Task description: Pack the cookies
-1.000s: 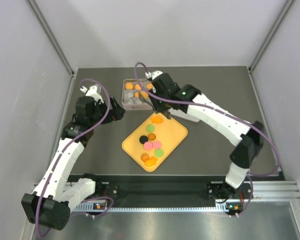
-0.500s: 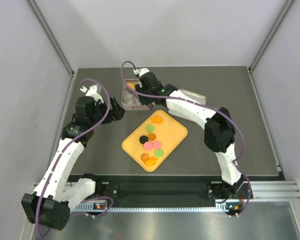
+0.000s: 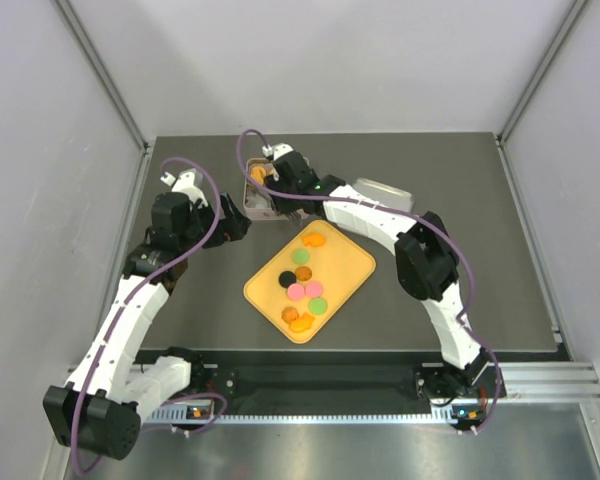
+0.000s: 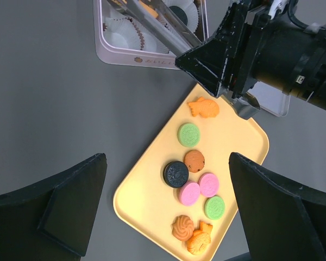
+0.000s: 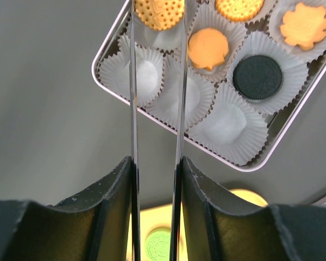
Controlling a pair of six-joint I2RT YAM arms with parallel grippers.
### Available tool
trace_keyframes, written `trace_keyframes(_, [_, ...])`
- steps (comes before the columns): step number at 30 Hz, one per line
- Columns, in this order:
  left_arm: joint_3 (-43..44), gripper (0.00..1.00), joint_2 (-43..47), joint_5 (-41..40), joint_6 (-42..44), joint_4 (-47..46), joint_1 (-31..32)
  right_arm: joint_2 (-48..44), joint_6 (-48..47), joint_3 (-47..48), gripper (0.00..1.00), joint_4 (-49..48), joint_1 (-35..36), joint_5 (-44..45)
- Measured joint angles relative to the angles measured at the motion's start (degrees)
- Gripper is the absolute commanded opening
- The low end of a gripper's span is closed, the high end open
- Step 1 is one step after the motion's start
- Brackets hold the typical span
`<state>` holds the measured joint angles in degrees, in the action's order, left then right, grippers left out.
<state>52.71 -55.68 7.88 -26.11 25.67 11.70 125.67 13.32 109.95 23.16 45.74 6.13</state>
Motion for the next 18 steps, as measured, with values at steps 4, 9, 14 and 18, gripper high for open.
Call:
trace_keyframes(4, [0.0,0.99,0.0,0.0,0.0,0.0,0.0,0.42,0.28,0.0,0.32,-0.02,0.04,-0.15])
trace_keyframes(9, [0.0,0.99,0.0,0.0,0.02,0.0,0.0,0.44,0.35,0.0,0.32,0.02,0.2,-0.13])
trace_keyframes(14, [0.0,0.99,0.0,0.0,0.02,0.0,0.0,0.44,0.37,-0.02,0.35,0.0,0.26,0.09])
trace_keyframes(18, [0.0,0.99,0.0,0.0,0.02,0.02,0.0,0.44,0.37,-0.02,0.38,0.0,0.28,0.17])
